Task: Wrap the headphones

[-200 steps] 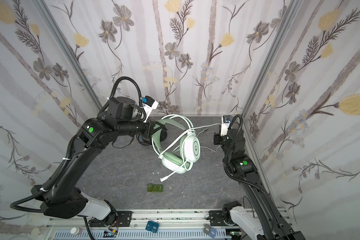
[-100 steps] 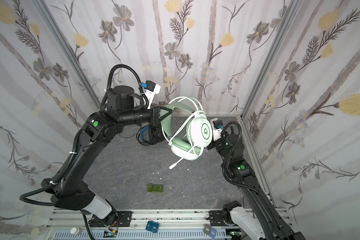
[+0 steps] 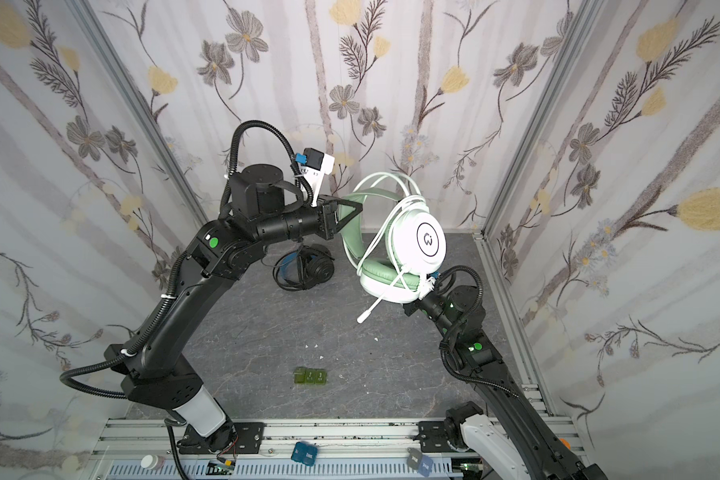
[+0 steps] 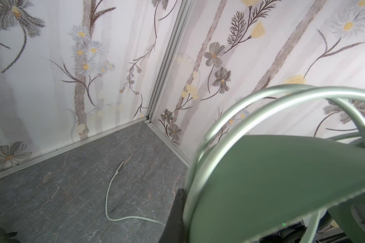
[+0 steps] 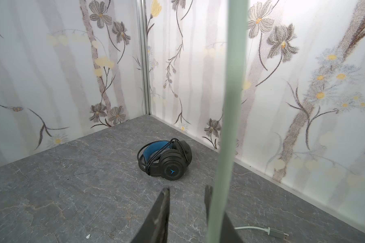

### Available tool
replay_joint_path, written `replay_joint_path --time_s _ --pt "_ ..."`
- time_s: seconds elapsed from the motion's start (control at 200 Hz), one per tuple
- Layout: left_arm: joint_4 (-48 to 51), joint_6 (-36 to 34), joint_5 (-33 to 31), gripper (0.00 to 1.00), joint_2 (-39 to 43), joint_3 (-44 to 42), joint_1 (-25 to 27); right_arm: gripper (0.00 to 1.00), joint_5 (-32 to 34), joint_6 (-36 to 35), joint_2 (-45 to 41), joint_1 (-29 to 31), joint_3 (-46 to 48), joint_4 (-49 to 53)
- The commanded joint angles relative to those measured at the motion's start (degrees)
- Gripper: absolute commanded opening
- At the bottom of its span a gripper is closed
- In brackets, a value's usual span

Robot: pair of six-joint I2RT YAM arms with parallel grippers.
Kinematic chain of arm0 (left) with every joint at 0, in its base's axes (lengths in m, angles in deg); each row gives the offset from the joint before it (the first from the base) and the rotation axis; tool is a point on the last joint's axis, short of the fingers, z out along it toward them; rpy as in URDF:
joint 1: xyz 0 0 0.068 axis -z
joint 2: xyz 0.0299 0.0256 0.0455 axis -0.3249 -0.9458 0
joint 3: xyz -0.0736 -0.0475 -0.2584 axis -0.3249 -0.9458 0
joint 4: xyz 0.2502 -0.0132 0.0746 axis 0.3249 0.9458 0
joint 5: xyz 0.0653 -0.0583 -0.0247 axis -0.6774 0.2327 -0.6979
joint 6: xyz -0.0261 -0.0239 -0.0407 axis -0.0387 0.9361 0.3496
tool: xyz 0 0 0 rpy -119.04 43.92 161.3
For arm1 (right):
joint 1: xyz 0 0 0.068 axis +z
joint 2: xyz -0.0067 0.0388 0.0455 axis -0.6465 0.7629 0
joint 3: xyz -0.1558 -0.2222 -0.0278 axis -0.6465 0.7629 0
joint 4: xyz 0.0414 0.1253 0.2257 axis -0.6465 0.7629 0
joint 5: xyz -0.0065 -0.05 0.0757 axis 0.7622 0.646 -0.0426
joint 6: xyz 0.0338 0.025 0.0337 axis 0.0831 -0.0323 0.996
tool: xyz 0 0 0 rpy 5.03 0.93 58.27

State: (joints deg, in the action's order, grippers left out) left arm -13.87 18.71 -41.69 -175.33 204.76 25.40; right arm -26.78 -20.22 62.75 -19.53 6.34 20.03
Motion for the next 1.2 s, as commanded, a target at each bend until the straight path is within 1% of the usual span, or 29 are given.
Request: replay_joint_path --time_s 0.0,0.055,0.17,0.23,0.41,0.57,0.689,0.799,0.909,0.994,1.089,1.194 --pt "-5.6 2.78 0.07 0.0 -0.79 2.44 0.05 0.3 -1.86 1.78 -0.24 0.08 1.61 -5.4" --pt "-5.07 2.71 -0.11 0.0 -1.46 4.02 0.11 0.32 -1.89 2.01 -0.68 0.08 2.73 -5.75" --pt "-4.25 2.62 -0.28 0.0 -2.47 6.41 0.15 0.42 -1.67 3.17 -1.5 0.07 5.45 -6.41" --pt "-4.19 2.46 -0.37 0.0 -2.75 7.42 0.11 0.45 -1.33 3.85 -1.77 -0.01 6.7 -6.67" --pt "-2.68 2.35 -0.77 0.0 -4.38 11.35 0.11 0.43 -0.9 6.32 -2.26 -0.13 10.42 -8.4" --pt "-3.03 2.4 -1.94 0.0 -4.08 11.47 0.11 0.37 -0.45 7.47 -1.87 -0.21 12.47 -9.71" --pt "-3.91 2.78 -3.12 0.0 -3.67 11.08 0.08 0.3 0.99 8.37 -1.95 -0.26 13.68 -10.15" --pt "-4.89 3.23 -3.87 0.0 -3.29 10.29 -0.02 0.2 1.26 8.44 -1.82 -0.24 14.29 -10.0" --pt "-5.98 3.62 -5.29 0.0 -2.73 8.85 0.03 0.08 3.85 7.77 -2.05 -0.19 14.52 -8.78" --pt "-7.85 4.81 -8.71 0.0 -2.35 7.4 0.0 0.0 6.12 7.02 -1.7 -0.1 13.91 -6.55" --pt "-11.78 6.95 -13.78 0.0 -2.05 4.4 0.02 0.0 7.96 6.16 -1.19 0.53 12.85 -4.93" --pt "-18.66 10.37 -20.28 0.0 -1.58 -0.53 -0.02 0.0 9.43 4.51 -0.79 1.78 11.66 -2.37"
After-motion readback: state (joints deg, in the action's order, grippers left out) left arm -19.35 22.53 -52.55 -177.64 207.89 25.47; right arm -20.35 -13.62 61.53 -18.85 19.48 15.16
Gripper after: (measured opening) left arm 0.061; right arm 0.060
